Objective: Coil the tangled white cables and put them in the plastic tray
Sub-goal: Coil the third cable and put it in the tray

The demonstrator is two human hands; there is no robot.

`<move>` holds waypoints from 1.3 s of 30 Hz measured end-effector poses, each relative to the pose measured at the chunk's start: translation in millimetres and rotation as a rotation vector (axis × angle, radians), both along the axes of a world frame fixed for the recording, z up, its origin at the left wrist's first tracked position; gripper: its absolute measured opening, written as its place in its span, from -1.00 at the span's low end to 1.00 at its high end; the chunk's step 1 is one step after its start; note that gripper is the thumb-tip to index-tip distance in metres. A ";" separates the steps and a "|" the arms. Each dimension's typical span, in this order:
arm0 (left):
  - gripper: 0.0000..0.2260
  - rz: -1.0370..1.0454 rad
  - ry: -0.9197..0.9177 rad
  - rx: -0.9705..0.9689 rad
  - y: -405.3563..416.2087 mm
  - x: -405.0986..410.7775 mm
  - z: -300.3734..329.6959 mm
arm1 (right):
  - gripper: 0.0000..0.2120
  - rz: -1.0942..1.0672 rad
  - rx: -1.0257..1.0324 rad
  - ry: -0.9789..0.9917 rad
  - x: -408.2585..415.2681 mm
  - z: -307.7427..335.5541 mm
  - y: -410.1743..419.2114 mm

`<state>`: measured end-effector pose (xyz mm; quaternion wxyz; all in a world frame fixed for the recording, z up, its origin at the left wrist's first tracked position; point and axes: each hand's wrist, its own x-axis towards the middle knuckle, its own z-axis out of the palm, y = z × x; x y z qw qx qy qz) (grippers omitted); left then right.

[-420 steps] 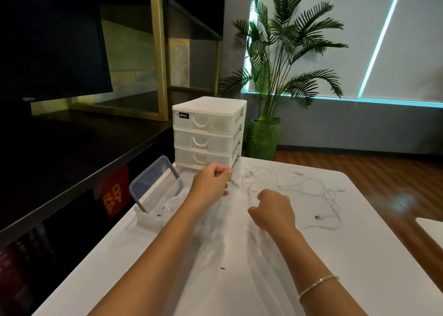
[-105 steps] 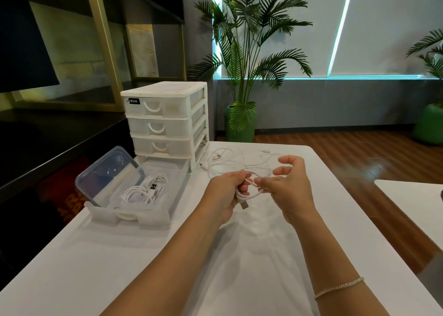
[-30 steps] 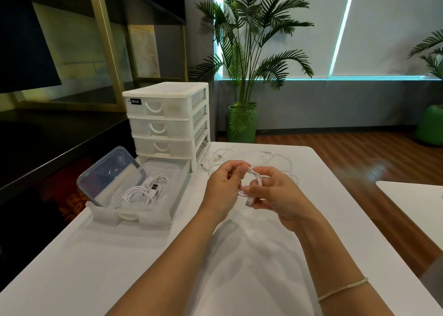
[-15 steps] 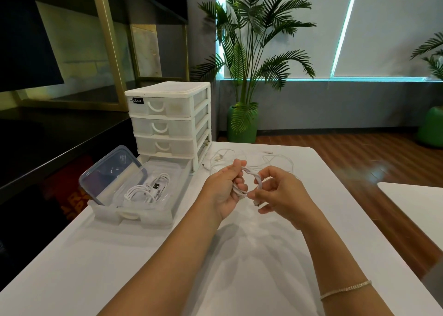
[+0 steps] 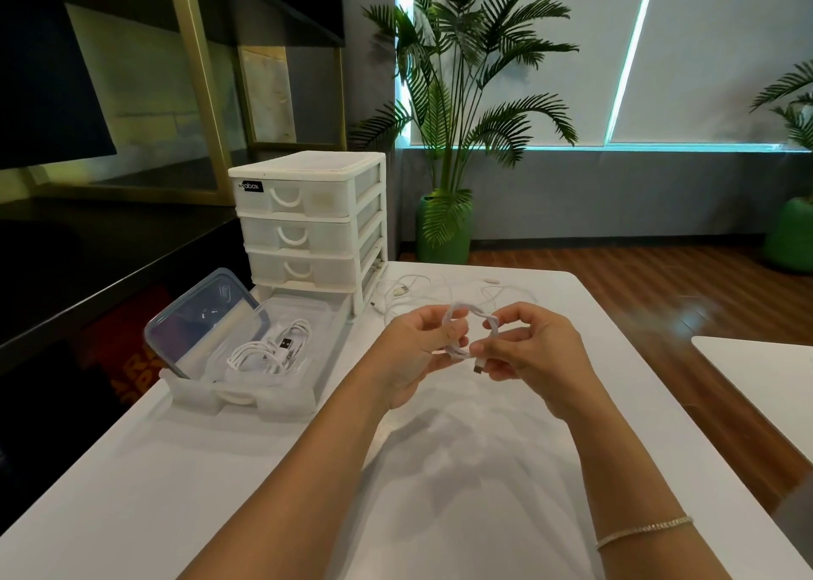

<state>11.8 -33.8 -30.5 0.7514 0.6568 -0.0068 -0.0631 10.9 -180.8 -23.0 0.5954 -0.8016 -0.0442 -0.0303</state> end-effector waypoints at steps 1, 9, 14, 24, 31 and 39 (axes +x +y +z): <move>-0.84 -0.017 -0.004 0.047 -0.2 -0.2 -0.8 | -0.77 -0.002 0.000 0.000 0.4 -0.1 -0.3; -0.87 -0.008 -0.015 0.052 -0.1 0.2 -3.1 | -0.72 0.082 0.062 0.067 -1.6 2.3 -2.5; -0.89 0.075 0.012 0.017 -0.8 2.1 -3.5 | -0.66 0.080 0.152 0.109 -0.5 2.9 -0.8; -0.83 0.188 0.021 0.017 6.6 2.5 2.0 | -0.67 -0.064 0.429 0.144 1.4 1.4 20.6; -0.81 0.401 -0.091 0.201 77.0 2.5 19.0 | -0.70 -0.036 0.362 0.128 15.0 11.9 79.7; -0.89 0.629 -0.186 0.242 153.9 2.2 29.7 | -0.64 0.094 -0.021 0.054 42.1 10.8 170.5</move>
